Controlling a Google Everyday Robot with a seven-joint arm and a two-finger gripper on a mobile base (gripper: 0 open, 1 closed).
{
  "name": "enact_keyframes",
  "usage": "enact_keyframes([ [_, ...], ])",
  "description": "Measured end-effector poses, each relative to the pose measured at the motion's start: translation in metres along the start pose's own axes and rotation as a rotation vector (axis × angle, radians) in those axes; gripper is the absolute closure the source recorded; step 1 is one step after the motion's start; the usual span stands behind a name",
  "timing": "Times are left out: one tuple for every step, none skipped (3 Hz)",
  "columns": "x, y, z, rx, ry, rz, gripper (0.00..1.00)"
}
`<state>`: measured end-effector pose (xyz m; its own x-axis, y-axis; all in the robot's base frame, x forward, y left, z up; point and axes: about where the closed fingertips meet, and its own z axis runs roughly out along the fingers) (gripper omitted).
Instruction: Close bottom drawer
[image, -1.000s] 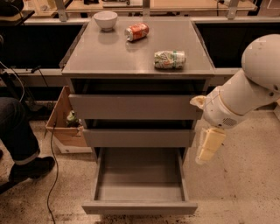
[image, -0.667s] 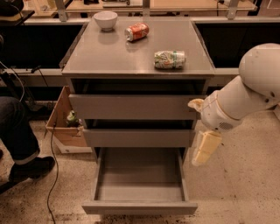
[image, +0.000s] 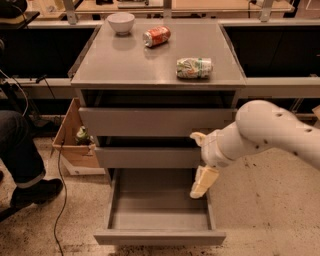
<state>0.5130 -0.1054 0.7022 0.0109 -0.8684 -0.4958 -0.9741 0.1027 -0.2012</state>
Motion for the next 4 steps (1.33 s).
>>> enact_keyframes([
  [0.005,-0.005,0.068,0.015,-0.059,-0.051,0.00],
  [0.027,0.000,0.135,0.000,-0.083,-0.092,0.00],
  [0.029,0.002,0.141,-0.003,-0.084,-0.087,0.00],
  [0.054,0.017,0.198,-0.010,-0.098,-0.088,0.00],
])
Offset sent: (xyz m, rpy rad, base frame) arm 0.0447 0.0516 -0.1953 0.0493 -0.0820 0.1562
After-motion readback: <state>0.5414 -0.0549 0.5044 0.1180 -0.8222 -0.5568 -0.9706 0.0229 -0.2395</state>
